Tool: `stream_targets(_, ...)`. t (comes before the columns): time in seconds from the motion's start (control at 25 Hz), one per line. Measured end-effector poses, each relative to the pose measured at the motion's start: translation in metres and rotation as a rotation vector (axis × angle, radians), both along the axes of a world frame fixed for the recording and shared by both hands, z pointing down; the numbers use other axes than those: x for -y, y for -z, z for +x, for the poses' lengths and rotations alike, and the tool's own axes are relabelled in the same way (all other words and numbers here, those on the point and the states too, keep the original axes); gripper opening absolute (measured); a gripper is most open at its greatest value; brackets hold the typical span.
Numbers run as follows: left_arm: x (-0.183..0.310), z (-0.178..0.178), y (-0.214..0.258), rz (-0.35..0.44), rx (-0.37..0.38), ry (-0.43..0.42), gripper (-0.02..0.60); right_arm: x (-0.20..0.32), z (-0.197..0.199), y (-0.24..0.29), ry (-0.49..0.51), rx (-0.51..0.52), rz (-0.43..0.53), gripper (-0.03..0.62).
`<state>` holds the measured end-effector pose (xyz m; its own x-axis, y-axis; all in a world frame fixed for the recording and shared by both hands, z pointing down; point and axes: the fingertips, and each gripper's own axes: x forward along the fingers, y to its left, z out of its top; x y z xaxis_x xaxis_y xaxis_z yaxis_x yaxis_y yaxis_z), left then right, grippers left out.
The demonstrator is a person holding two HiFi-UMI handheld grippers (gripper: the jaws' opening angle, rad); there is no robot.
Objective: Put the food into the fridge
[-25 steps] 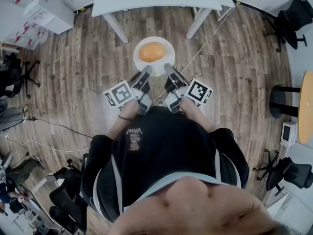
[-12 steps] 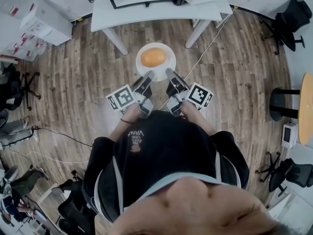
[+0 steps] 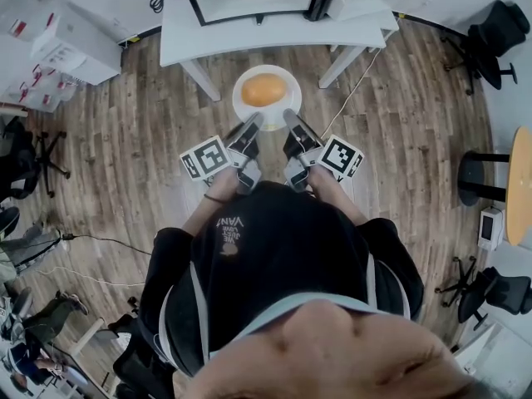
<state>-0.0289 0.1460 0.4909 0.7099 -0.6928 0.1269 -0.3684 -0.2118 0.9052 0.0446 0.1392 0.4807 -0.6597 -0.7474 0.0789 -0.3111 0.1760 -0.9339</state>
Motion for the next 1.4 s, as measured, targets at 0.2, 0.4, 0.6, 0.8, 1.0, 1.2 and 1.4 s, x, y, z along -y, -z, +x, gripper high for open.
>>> stream_targets(0.2, 0.025, -0.021, 0.001, 0.005, -0.016, -0.004, 0.04, 0.025, -0.022, 0.003, -0.008, -0.001, 0.008, 0.02)
stream_targets(0.4, 0.045, -0.03, -0.002, 0.0, -0.015, -0.039, 0.039, 0.043, -0.03, 0.0, -0.039, -0.008, 0.0, 0.02)
stream_targets(0.6, 0.063, -0.039, -0.005, -0.005, -0.008, -0.078, 0.039, 0.058, -0.038, -0.006, -0.077, -0.012, -0.01, 0.02)
stream_targets(0.8, 0.082, -0.049, -0.007, -0.011, -0.008, -0.092, 0.04, 0.078, -0.05, -0.003, -0.082, -0.006, 0.011, 0.02)
stream_targets(1.0, 0.097, -0.044, -0.008, -0.021, -0.019, -0.091, 0.038, 0.091, -0.043, -0.007, -0.094, -0.02, -0.012, 0.02)
stream_targets(1.2, 0.118, -0.04, -0.009, -0.027, -0.019, -0.077, 0.04, 0.114, -0.04, -0.006, -0.075, -0.004, -0.004, 0.02)
stream_targets(1.4, 0.143, -0.029, -0.008, -0.035, -0.022, -0.054, 0.038, 0.141, -0.03, -0.005, -0.053, -0.008, -0.012, 0.02)
